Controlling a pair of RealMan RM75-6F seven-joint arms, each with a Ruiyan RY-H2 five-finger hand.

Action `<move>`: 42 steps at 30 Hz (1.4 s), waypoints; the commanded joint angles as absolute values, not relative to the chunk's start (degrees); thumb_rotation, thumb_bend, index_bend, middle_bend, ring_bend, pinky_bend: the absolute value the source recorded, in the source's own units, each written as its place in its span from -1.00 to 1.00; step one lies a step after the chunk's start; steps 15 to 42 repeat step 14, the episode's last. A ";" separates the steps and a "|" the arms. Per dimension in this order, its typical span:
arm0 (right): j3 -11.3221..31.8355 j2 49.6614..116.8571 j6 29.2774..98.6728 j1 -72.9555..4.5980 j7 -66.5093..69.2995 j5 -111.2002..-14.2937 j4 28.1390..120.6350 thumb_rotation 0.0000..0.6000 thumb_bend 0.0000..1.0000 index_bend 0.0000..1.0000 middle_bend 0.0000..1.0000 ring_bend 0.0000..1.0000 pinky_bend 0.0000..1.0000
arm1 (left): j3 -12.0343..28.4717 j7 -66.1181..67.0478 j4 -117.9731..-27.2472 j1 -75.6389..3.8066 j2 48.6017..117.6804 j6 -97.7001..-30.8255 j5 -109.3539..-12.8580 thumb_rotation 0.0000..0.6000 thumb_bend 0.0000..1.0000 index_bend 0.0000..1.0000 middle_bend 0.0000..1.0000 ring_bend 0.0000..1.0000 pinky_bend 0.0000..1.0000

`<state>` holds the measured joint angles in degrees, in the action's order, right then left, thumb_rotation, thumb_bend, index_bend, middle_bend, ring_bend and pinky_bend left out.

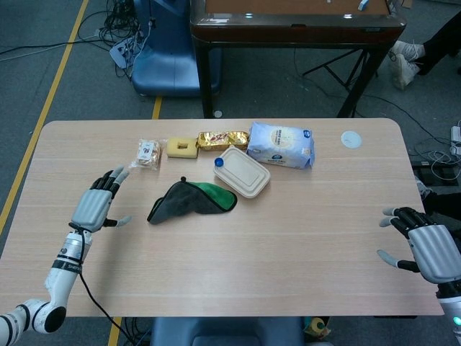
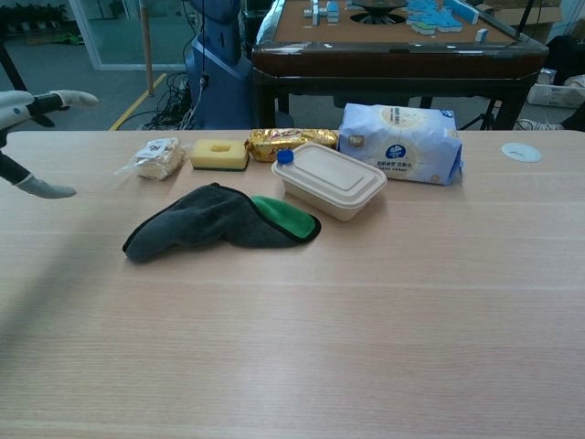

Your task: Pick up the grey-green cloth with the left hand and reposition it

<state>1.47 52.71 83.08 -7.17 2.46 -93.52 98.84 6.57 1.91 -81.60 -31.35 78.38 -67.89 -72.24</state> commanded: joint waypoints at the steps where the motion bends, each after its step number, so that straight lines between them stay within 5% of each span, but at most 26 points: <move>1: 1.47 53.07 82.70 -7.56 2.44 -93.88 98.57 1.00 -0.54 -0.21 -0.41 -0.53 -0.36 | 4.85 4.32 -85.38 -27.29 75.59 -72.22 -72.14 1.00 -0.73 -1.00 -1.00 -1.00 -0.78; 14: 0.93 54.95 80.68 -9.60 3.51 -95.86 96.30 1.00 -0.54 -0.29 -0.47 -0.61 -0.40 | -0.74 6.94 -95.19 -13.40 68.77 -86.91 -76.18 1.00 -0.73 -1.00 -1.00 -1.00 -0.78; 42: 0.93 54.95 80.68 -9.60 3.51 -95.86 96.30 1.00 -0.54 -0.29 -0.47 -0.61 -0.40 | -0.74 6.94 -95.19 -13.40 68.77 -86.91 -76.18 1.00 -0.73 -1.00 -1.00 -1.00 -0.78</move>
